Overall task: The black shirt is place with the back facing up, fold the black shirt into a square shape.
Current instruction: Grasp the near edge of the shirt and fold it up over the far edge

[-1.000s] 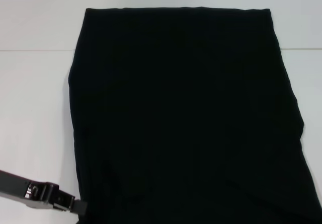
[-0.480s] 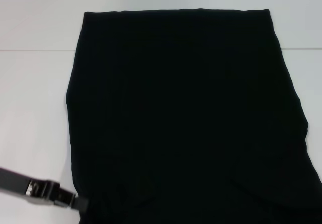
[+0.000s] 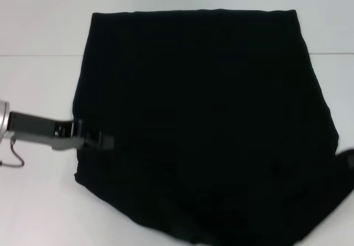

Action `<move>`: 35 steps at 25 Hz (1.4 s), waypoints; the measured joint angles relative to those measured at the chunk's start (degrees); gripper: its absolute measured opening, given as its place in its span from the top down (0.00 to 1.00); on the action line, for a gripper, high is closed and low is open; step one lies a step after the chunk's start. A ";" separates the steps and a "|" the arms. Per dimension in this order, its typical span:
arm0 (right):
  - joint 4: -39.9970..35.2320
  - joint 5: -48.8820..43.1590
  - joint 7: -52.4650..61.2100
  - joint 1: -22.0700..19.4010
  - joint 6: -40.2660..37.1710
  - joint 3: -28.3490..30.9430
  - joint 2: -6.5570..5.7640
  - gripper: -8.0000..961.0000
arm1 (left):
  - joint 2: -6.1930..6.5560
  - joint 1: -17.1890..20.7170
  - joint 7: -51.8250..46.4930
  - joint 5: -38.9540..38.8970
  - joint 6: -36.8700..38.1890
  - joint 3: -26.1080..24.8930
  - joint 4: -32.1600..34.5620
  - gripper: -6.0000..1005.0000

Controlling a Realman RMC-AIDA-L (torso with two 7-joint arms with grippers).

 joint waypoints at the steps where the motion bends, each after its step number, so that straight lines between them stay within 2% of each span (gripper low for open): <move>1: -0.09 0.02 0.07 0.52 0.78 0.64 -0.21 0.92 | 0.29 -0.58 -0.70 -0.12 -1.21 0.12 0.00 0.91; 8: -0.13 5.82 -0.18 3.96 5.24 1.61 -1.70 0.92 | 1.65 -5.51 -4.21 0.29 -10.78 1.33 0.26 0.91; 12: 0.45 10.01 0.35 5.00 9.52 1.40 -2.30 0.92 | 2.02 -7.67 -6.66 0.36 -19.18 5.72 -0.61 0.91; 13: 0.83 10.28 0.47 5.08 11.41 1.23 -2.14 0.92 | 2.02 -7.67 -6.66 0.36 -19.18 5.72 -0.61 0.91; 18: 7.80 10.15 0.05 5.20 26.70 -1.77 -0.17 0.92 | 0.91 -7.84 -7.91 0.40 -32.13 11.22 -5.54 0.91; 21: 12.92 10.23 -0.40 5.73 35.50 -4.72 0.37 0.92 | 0.15 -7.92 -7.84 0.42 -37.87 13.83 -8.21 0.91; 26: 14.46 10.08 0.20 6.24 42.98 -7.43 2.06 0.92 | -1.10 -8.12 -7.62 0.04 -42.34 15.23 -7.67 0.91; 35: 13.76 12.86 0.31 8.72 50.05 -7.65 2.01 0.92 | -1.09 -10.99 -9.68 0.17 -47.14 15.30 -5.03 0.90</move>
